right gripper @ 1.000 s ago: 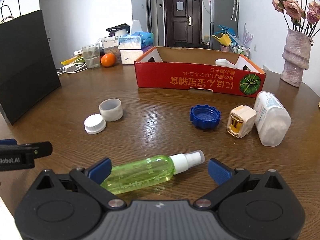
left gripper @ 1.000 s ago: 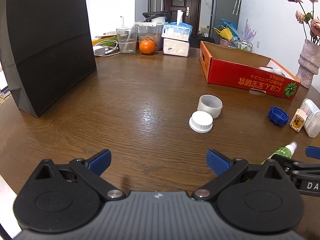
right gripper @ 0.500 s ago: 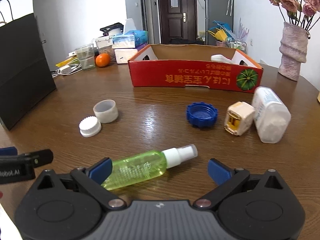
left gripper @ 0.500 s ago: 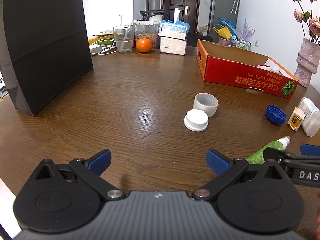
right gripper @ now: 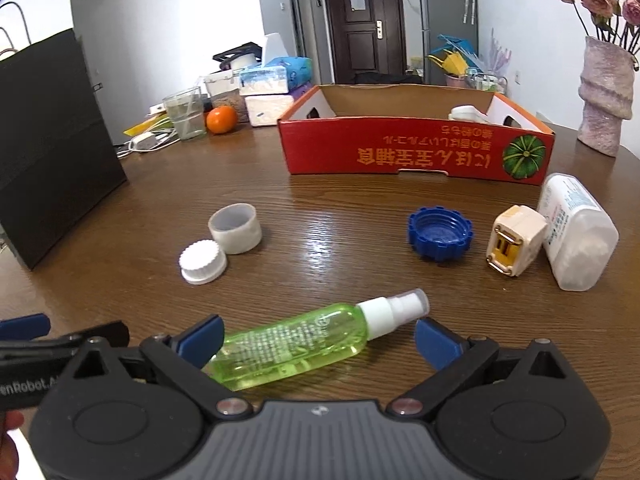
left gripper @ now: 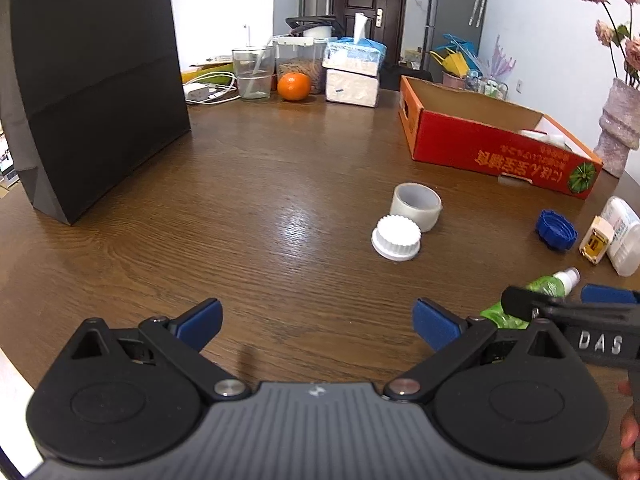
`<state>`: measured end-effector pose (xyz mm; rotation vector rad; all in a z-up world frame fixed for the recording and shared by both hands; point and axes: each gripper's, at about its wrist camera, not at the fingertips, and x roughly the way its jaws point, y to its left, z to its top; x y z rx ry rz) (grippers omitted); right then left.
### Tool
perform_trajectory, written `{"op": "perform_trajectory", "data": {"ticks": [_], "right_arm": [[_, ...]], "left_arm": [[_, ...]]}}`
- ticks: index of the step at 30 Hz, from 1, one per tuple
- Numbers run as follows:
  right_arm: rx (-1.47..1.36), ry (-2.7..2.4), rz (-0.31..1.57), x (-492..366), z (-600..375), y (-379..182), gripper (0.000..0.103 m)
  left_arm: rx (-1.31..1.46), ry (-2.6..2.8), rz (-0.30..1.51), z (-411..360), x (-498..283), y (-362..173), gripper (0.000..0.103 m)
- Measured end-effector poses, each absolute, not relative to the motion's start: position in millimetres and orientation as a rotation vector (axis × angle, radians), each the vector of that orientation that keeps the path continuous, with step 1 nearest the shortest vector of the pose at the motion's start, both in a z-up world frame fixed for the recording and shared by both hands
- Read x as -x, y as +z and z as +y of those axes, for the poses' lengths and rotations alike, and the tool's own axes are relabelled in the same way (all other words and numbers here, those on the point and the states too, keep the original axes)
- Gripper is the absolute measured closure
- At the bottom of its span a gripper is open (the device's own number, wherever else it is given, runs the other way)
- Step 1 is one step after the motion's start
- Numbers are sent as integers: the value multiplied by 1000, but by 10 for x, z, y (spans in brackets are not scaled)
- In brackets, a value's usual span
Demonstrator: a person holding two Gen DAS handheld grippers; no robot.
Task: Organize rigid objects
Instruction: 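Move the right tool to the green spray bottle while the left tool approaches the white ridged cap, then close the right gripper on the green spray bottle while the left gripper grasps the white ridged cap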
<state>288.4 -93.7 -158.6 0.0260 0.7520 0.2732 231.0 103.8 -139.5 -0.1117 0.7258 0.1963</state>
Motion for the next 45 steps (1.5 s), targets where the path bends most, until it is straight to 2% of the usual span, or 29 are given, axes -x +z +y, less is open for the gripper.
{"op": "perform_trajectory", "data": {"ticks": [17, 20, 26, 28, 31, 34, 35, 36, 37, 45], "right_arm": [[67, 295, 764, -2758, -1300, -1542, 5], [61, 260, 772, -2772, -1431, -1499, 10], [-8, 260, 765, -2928, -1356, -1480, 11], [7, 231, 789, -3025, -1256, -1545, 16], [36, 195, 828, -3134, -1161, -1666, 35], [67, 186, 817, -3129, -1168, -1705, 44], [71, 194, 811, -3121, -1199, -1704, 51], [72, 202, 807, -3118, -1238, -1699, 65], [73, 204, 801, -3117, -1285, -1692, 72], [31, 221, 731, -3098, -1543, -1678, 73]], "left_arm": [[135, 193, 715, 1130, -2299, -1378, 0], [137, 187, 709, 1132, -2303, -1370, 0], [117, 174, 708, 1047, -2397, -1353, 0], [108, 167, 707, 1023, -2415, -1344, 0], [101, 164, 707, 1029, -2456, -1339, 0], [96, 166, 708, 1040, -2521, -1336, 0], [94, 166, 709, 1039, -2550, -1337, 0], [91, 164, 710, 1033, -2582, -1338, 0], [87, 163, 711, 1024, -2615, -1340, 0], [54, 135, 732, 871, -2877, -1392, 0]]}}
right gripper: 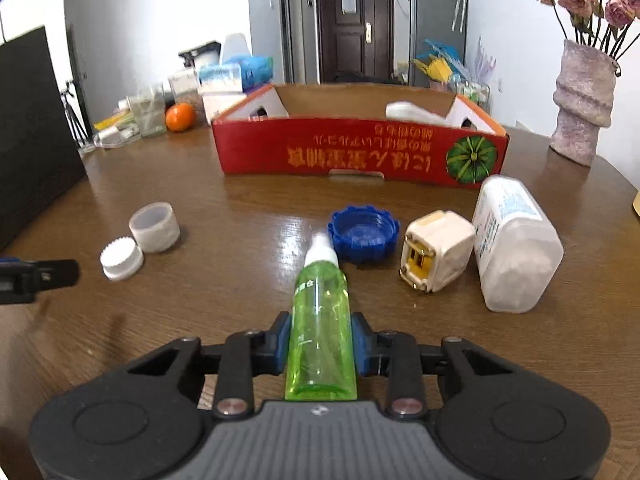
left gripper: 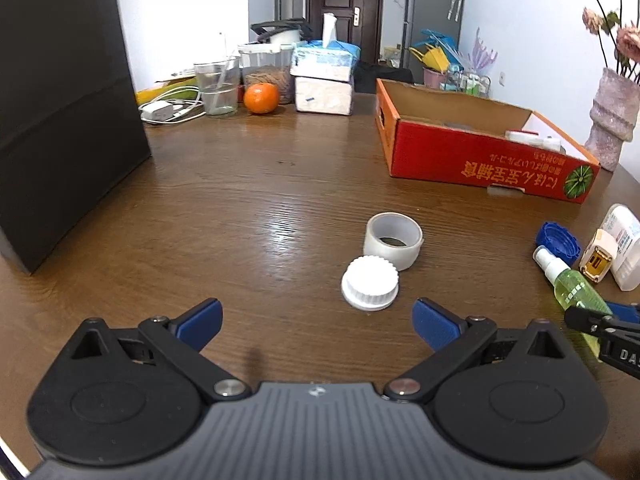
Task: Organize rigid objects
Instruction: 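Close the right gripper on the green spray bottle while the left gripper grasps the white ridged cap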
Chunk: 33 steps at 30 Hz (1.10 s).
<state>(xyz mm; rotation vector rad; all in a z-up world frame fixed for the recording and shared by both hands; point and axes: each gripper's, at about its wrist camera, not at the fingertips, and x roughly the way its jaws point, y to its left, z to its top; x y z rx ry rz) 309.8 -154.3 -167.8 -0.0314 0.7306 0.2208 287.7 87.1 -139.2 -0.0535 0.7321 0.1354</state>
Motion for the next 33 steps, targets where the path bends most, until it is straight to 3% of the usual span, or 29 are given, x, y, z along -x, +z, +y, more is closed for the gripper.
{"op": "perform_trajectory", "data": {"ticks": [11, 14, 27, 33], "right_arm": [[8, 254, 671, -3135, -1561, -1761, 73], [18, 249, 661, -3126, -1548, -1790, 73], [52, 239, 657, -3139, -1477, -1827, 71], [41, 252, 654, -3144, -1480, -1828, 73]], "left_arm": [[35, 133, 769, 722, -3213, -1538, 3], [34, 125, 774, 693, -3258, -1577, 10], [36, 99, 770, 637, -3294, -1615, 60], [43, 85, 758, 639, -3257, -1594, 62]]}}
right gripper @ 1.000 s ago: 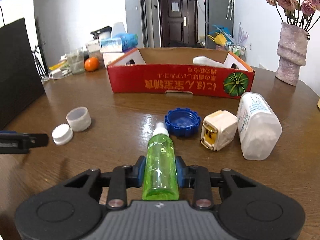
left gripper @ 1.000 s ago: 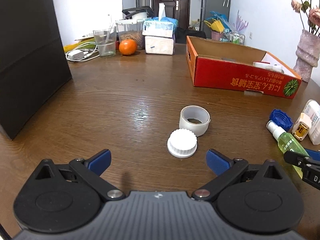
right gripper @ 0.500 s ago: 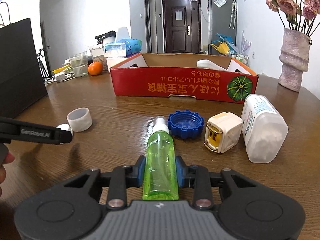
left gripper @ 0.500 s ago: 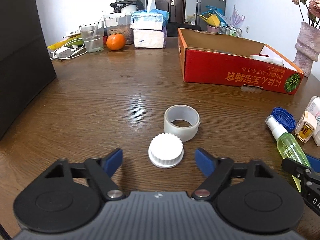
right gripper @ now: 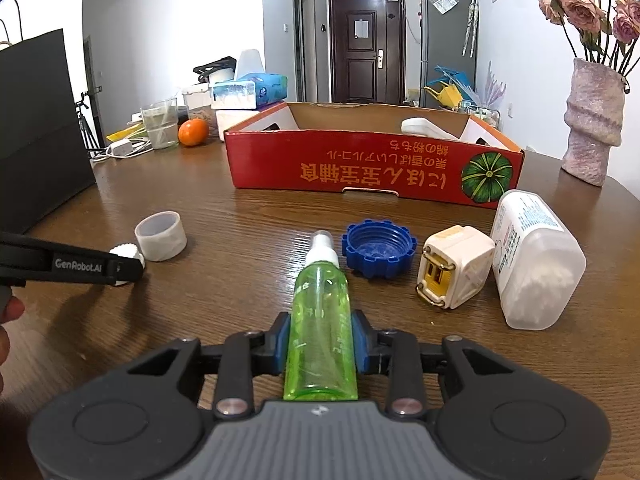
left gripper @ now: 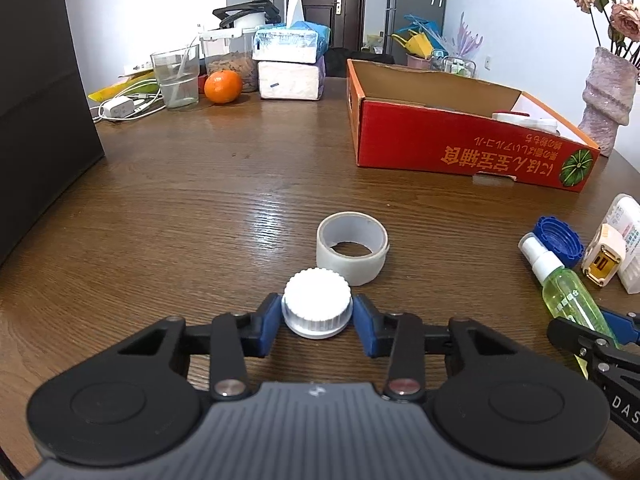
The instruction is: Organize rigid objects
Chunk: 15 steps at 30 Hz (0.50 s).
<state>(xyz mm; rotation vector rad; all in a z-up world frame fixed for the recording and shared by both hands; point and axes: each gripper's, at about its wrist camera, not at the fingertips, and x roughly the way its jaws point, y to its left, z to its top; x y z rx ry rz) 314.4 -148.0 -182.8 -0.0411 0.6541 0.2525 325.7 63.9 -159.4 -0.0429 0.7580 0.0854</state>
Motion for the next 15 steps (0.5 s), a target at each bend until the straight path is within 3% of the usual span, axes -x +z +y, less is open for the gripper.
{"op": "perform_trajectory", "data": {"ticks": [15], "right_arm": [[-1, 251, 629, -3032, -1546, -1722, 73]], "left_arm": [[60, 77, 740, 623, -3102, -1422, 62]]}}
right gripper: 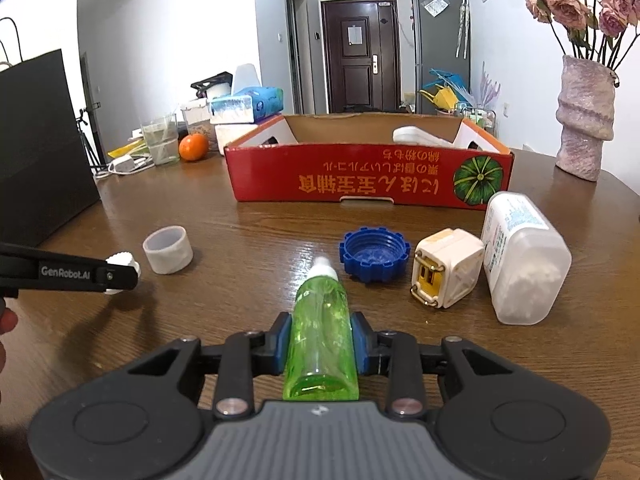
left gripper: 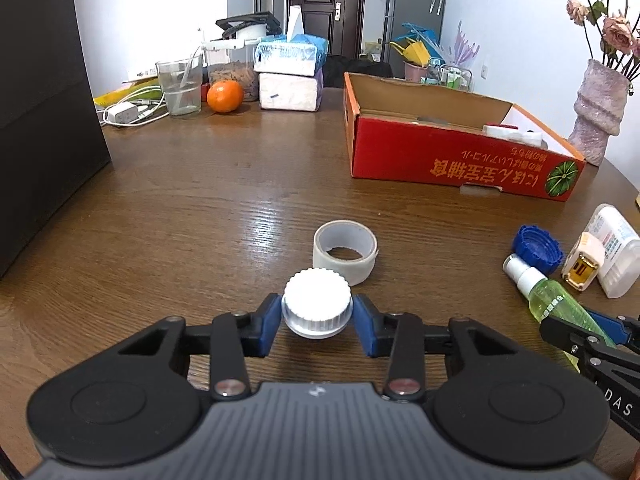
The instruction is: Organize rigid objects
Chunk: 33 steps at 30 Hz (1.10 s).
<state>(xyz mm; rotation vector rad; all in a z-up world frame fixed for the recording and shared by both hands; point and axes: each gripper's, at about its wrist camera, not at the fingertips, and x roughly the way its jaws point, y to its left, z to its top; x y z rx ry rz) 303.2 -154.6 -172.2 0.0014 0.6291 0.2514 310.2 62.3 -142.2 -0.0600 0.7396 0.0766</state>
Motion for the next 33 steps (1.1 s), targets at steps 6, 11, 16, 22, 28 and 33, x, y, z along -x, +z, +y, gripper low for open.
{"op": "perform_trajectory", "data": {"ticks": [6, 11, 16, 22, 28, 33], "right_arm": [[-10, 260, 619, -2960, -1597, -1649, 73], [18, 266, 655, -2964, -1595, -1703, 73], [51, 264, 684, -3046, -1545, -1782, 71], [71, 272, 691, -3178, -1500, -1785, 73], [35, 278, 670, -3092, -1556, -1685, 73], [32, 279, 636, -3053, -1616, -1497, 73]], "left_arm": [[61, 72, 729, 572, -3036, -1352, 62], [61, 65, 724, 517, -2966, -1327, 62], [61, 62, 722, 498, -2915, -1307, 62], [64, 65, 714, 509, -2880, -1255, 62], [62, 57, 705, 466, -2891, -1172, 62], [59, 42, 688, 386, -2917, -1059, 62]]}}
